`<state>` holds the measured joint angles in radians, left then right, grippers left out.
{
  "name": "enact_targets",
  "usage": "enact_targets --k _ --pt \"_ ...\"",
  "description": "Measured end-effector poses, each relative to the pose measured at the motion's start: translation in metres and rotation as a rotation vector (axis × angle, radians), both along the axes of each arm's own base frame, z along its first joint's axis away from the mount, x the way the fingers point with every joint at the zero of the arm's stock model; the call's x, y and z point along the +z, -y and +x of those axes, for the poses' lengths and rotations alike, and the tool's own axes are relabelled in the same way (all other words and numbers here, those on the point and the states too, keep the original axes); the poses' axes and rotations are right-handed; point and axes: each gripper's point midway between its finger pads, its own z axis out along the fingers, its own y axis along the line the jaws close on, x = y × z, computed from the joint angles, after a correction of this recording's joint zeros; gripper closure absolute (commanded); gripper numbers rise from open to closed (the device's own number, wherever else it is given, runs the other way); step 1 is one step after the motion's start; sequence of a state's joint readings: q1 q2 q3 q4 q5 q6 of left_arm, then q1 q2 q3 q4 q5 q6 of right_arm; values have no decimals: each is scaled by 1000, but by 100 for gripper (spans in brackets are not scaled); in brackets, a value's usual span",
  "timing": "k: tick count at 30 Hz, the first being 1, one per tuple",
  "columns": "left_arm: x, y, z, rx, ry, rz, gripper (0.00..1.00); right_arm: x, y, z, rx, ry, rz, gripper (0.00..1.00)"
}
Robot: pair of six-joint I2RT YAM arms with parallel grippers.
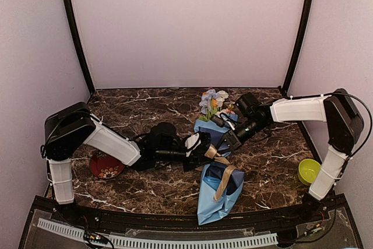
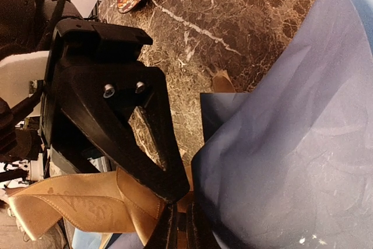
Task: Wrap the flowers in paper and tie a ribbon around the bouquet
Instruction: Cross the half-tied ribbon over the folded bouquet.
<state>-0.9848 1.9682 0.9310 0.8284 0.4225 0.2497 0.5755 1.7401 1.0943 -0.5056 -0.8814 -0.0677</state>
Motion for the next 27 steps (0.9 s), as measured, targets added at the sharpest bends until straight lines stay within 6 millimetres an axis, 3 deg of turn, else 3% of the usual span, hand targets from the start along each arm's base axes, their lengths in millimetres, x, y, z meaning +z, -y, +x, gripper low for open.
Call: enact_targets --k 4,9,17,19,22,27 --pt "-4 1 3 16 -8 8 74 1 0 -4 13 -17 11 85" --pt "-5 1 2 13 -21 9 70 7 2 -6 18 -14 28 73" --pt "-3 2 -2 -4 -63 -4 63 14 5 -12 -16 2 65 65" --pt "-2 3 -4 -11 -70 -10 58 11 6 -11 -29 -3 62 67" --pt "-2 3 -6 -20 -83 -15 54 6 7 -10 -46 -4 49 80" --pt "1 4 -8 -29 -101 -27 55 4 7 -6 -66 6 39 97"
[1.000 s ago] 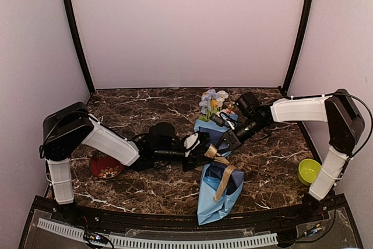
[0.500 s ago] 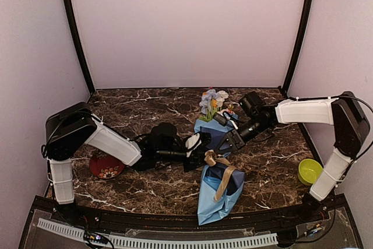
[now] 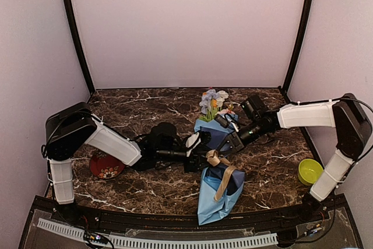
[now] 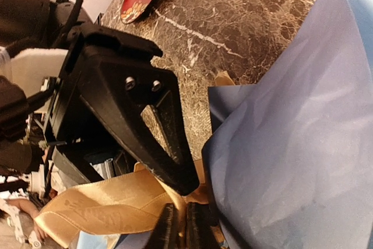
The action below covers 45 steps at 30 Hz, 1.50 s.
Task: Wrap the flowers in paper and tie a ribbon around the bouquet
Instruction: Cross the half-tied ribbon over the folded bouquet.
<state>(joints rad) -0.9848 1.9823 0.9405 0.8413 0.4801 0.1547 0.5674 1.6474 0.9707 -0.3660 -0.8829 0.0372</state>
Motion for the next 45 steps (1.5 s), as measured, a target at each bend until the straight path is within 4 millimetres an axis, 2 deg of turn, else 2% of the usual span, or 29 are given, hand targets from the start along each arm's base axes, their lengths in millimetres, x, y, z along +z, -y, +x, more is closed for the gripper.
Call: enact_targets --k 4,7,9,13,17,23,26,29,33,37,39,40,41,45 --pt "3 1 0 4 -10 -12 52 2 0 1 -7 8 1 100" --pt "4 2 1 5 -18 -19 42 6 0 1 -12 12 5 100" --pt "4 3 1 6 -23 -23 40 11 1 1 -18 16 10 100" --pt "2 5 3 15 -41 -28 42 26 1 1 -31 46 31 100" --pt "6 5 6 34 -48 -46 51 31 1 1 -38 58 43 100" --pt "14 7 8 45 -53 -79 45 26 3 1 -50 52 22 100" --pt "16 8 8 42 -61 -89 46 25 3 2 -54 53 19 100" --pt "13 11 12 56 -75 -89 52 25 3 3 -59 52 19 100" --pt "9 12 16 76 -95 -84 71 25 3 3 -62 49 18 100" --pt "8 12 18 94 -95 -84 81 23 5 0 -65 47 13 100" --pt "8 11 21 108 -93 -84 90 24 7 -1 -67 53 12 100" --pt "8 11 21 111 -91 -85 97 25 7 -2 -69 56 11 100" --pt "8 11 22 115 -91 -84 100 25 8 -2 -70 60 11 100" --pt "6 9 25 135 -81 -78 100 23 9 -2 -71 63 0 100"
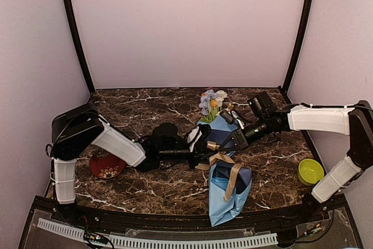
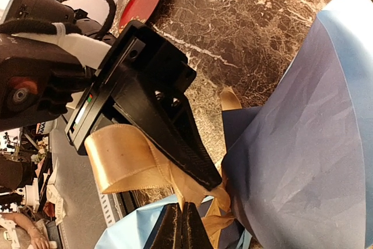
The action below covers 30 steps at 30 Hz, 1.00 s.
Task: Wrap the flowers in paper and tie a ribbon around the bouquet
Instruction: Cross the half-tied ribbon over the folded bouquet.
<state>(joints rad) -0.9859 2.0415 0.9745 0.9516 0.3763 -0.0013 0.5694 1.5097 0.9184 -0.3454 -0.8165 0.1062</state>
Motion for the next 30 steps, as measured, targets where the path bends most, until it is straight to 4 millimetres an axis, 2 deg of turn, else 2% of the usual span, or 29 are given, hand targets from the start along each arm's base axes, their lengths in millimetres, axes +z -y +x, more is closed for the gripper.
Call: enact_targets --k 3,11,14,18,20,26,30 --pt "-2 -1 3 20 12 10 100 -3 2 -2 6 3 -15 99" --pt "-11 -2 1 35 60 53 100 -7 10 -16 80 -20 -62 70" --pt "-12 -2 0 33 76 61 100 6 10 -6 78 7 -53 70" --pt "-14 -2 -4 24 89 66 100 22 7 14 53 57 -35 81" --pt "-15 -3 -5 25 95 68 100 17 6 21 41 53 -46 84" --pt "-19 -7 -7 22 121 73 100 -18 4 26 39 -10 -137 86" --pt "-15 -8 -7 22 142 68 100 -19 -7 28 77 9 -153 88"
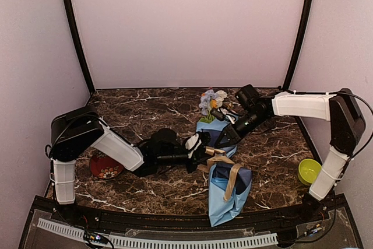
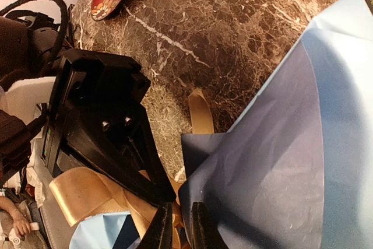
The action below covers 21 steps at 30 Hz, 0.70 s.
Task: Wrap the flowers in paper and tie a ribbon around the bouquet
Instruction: Cross the half-tied ribbon over the folded bouquet.
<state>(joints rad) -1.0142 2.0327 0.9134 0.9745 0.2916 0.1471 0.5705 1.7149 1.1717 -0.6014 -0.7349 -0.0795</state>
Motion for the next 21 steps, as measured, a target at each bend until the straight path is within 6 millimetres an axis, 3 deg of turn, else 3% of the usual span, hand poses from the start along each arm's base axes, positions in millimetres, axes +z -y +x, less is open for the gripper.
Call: enact_targets --k 13,21 --pt "6 -2 6 34 39 -12 100 -8 -3 -17 101 -21 14 79" --pt "10 -2 7 37 47 -26 100 -9 -5 -31 137 -16 22 82"
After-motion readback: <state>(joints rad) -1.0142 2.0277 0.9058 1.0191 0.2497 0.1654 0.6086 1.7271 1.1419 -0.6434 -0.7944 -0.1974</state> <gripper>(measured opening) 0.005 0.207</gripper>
